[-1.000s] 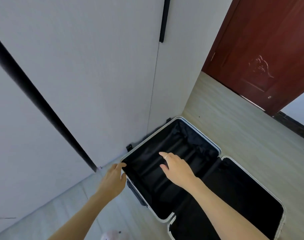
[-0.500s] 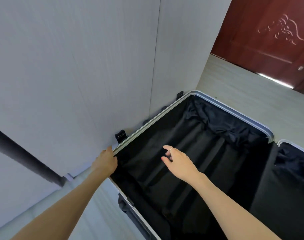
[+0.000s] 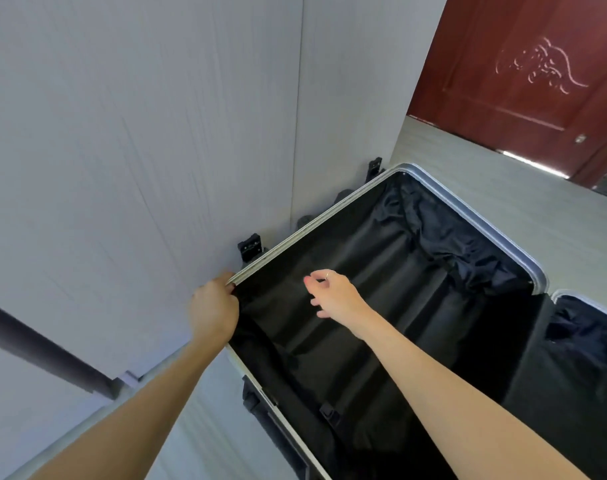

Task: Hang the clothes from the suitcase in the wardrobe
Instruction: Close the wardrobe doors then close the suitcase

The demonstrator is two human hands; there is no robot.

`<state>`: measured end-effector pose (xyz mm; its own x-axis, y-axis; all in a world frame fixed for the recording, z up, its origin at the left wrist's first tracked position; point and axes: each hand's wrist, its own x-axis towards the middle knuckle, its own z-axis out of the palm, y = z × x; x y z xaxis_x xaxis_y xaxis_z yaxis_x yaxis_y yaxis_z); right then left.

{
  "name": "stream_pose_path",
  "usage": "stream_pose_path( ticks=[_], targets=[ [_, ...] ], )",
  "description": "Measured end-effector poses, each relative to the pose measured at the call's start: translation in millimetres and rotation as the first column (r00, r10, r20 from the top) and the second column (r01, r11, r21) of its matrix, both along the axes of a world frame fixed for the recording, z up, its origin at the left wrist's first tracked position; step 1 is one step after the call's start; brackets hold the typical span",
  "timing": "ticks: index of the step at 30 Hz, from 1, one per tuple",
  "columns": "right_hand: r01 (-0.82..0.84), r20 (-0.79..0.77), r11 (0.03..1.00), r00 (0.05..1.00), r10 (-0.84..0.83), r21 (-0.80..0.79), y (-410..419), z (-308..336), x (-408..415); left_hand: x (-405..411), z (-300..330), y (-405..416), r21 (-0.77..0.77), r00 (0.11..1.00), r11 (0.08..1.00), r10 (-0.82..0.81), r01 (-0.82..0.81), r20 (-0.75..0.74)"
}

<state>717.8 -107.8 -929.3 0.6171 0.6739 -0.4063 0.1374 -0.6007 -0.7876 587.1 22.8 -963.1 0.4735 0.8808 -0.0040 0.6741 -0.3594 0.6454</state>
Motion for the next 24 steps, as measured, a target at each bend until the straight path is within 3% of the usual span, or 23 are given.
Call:
stream_pose_path(
  ticks=[3, 10, 13, 18, 24],
  targets=[
    [-0.022, 0.002, 0.998, 1.000, 0.022, 0.056, 17.3, 28.3, 0.9, 20.2, 40.5, -3.3, 0.105, 0.997, 0.994, -0.037, 0.030, 0.068],
    [0.357, -0.412, 0.869, 0.888, -0.203, 0.342, 45.5, 126.8, 42.2, 38.0, 118.2, -15.6, 0.322, 0.984, 0.946, -0.097, 0.044, 0.152],
    [0.472, -0.473, 0.806, 0.835, -0.281, 0.357, 49.5, 148.7, 47.0, 37.3, 141.2, -21.2, 0.395, 0.977, 0.918, -0.116, 0.038, 0.176],
    [0.612, -0.737, 0.731, 0.636, -0.228, 0.302, 50.6, 181.1, 51.1, 29.3, 169.1, -31.3, 0.481, 0.969, 0.876, -0.150, 0.038, 0.197],
    [0.685, -0.764, 0.626, 0.610, -0.212, 0.374, 44.4, 200.4, 47.7, 26.6, 190.2, -32.5, 0.567, 0.955, 0.823, -0.189, 0.026, 0.230]
  ],
)
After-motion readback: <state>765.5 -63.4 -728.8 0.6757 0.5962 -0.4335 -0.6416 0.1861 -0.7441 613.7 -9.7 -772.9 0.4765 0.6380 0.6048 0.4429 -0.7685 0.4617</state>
